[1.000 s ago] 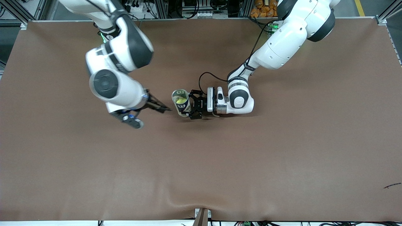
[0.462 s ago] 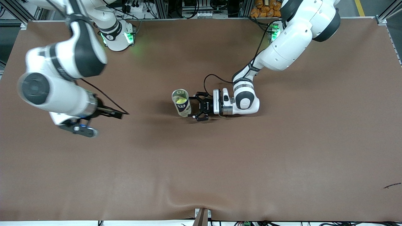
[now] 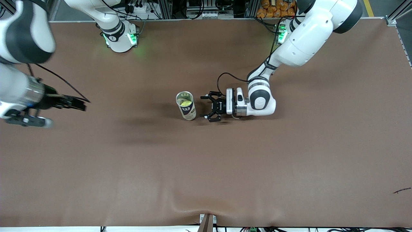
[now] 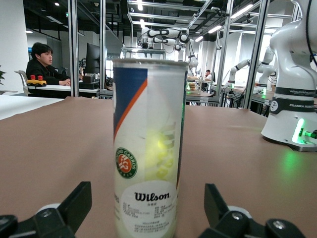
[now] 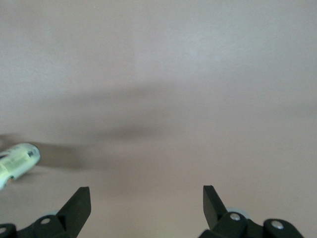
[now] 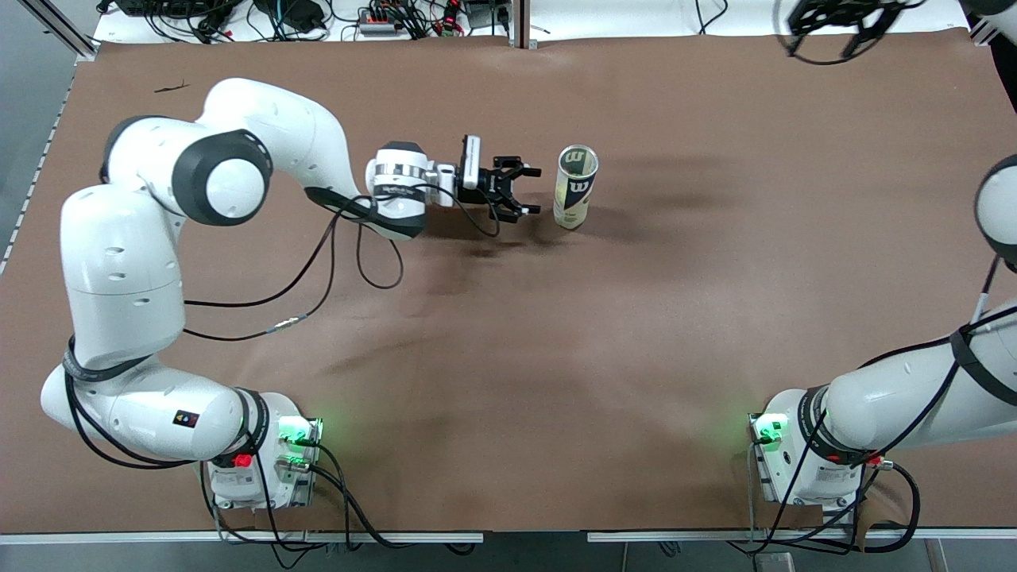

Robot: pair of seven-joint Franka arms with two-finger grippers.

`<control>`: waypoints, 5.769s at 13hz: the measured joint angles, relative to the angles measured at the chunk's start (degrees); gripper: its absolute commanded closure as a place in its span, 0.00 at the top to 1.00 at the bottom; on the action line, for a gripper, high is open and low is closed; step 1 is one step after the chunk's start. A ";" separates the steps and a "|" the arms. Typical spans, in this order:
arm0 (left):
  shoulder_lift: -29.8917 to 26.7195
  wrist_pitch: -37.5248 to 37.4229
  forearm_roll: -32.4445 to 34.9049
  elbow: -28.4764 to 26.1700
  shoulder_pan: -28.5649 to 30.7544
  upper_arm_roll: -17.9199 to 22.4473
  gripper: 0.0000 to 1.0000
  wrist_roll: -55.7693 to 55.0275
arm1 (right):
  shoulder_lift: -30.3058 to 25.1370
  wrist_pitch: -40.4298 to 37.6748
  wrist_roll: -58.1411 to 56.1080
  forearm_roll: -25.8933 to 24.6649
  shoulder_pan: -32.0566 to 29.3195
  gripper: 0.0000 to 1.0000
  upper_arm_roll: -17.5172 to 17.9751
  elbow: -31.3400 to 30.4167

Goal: Insert tennis ball vertically with right arm

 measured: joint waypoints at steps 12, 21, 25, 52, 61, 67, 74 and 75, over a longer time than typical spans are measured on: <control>-2.90 -0.11 17.95 -1.54 8.90 0.13 1.00 -9.38 | -10.09 -8.60 -7.86 -3.45 -4.98 1.00 3.62 1.34; -12.17 -1.52 42.92 -1.11 9.59 9.90 1.00 -29.21 | -10.36 -8.61 -3.21 -3.51 -5.18 1.00 1.36 1.34; -14.46 -8.14 58.76 4.60 9.75 15.30 1.00 -40.15 | -10.36 -8.07 -3.20 -3.51 -4.81 1.00 1.34 1.34; -27.46 -43.56 94.39 25.11 7.86 18.18 1.00 -150.78 | -10.35 -9.18 -3.19 -3.44 -4.41 1.00 1.43 1.33; -39.71 -43.23 104.11 25.34 8.28 16.12 1.00 -165.51 | -10.34 -9.62 -3.19 -3.42 -3.06 1.00 1.51 1.33; -42.28 -41.65 107.79 25.19 8.27 17.95 1.00 -160.23 | -10.34 -10.35 -3.16 -3.42 -3.02 1.00 1.40 1.33; -44.91 -38.94 107.79 24.57 8.47 21.04 1.00 -157.50 | -10.34 -11.11 -3.08 -3.42 -3.02 1.00 0.92 1.33; -46.22 -38.49 107.79 23.40 8.50 21.31 1.00 -157.37 | -10.34 -11.11 -3.07 -3.42 -3.02 1.00 0.92 1.33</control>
